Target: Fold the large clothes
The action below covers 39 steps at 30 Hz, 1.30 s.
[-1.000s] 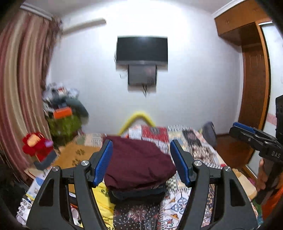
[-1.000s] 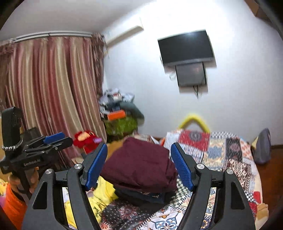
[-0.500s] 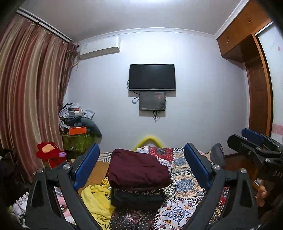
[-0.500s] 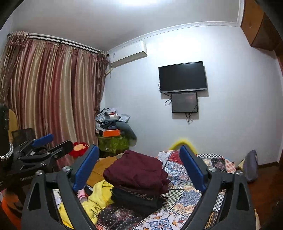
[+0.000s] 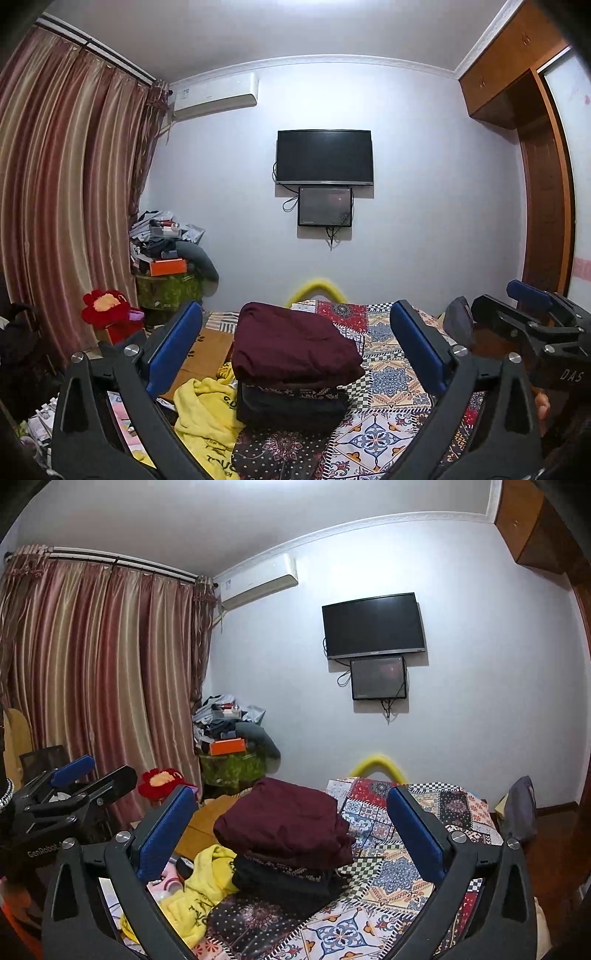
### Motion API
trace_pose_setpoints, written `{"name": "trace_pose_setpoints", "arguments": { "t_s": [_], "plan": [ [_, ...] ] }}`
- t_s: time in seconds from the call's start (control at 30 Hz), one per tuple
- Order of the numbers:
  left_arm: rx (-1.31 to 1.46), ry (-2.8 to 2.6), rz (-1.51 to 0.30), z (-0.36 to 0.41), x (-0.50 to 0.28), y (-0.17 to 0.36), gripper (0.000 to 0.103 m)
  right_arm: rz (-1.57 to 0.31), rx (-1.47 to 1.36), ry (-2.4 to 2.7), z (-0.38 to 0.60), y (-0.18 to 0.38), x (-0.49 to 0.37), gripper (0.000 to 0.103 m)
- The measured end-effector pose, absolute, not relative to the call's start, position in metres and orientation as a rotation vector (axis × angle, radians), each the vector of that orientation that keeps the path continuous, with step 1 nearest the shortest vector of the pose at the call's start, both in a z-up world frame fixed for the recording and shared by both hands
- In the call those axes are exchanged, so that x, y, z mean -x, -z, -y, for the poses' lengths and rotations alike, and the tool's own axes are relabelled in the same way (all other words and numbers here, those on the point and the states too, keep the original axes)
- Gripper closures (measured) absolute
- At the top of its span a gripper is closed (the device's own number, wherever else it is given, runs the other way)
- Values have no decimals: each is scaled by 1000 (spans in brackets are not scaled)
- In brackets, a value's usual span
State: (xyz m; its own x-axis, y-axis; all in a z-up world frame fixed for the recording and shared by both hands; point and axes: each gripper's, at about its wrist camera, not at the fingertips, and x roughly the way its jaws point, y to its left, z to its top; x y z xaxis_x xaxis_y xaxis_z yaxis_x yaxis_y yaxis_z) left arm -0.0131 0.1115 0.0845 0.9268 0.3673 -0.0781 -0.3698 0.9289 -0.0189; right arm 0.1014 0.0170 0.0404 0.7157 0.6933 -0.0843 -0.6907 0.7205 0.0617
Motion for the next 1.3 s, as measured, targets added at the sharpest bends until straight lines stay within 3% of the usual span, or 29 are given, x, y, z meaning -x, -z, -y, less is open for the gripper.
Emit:
{"name": "trace_pose_setpoints", "arguments": {
  "t_s": [1.3],
  "plan": [
    [31,-361,-120,-121,-3,-68,1,-153,-34,-757,-8,-35,-101,0]
  ]
}}
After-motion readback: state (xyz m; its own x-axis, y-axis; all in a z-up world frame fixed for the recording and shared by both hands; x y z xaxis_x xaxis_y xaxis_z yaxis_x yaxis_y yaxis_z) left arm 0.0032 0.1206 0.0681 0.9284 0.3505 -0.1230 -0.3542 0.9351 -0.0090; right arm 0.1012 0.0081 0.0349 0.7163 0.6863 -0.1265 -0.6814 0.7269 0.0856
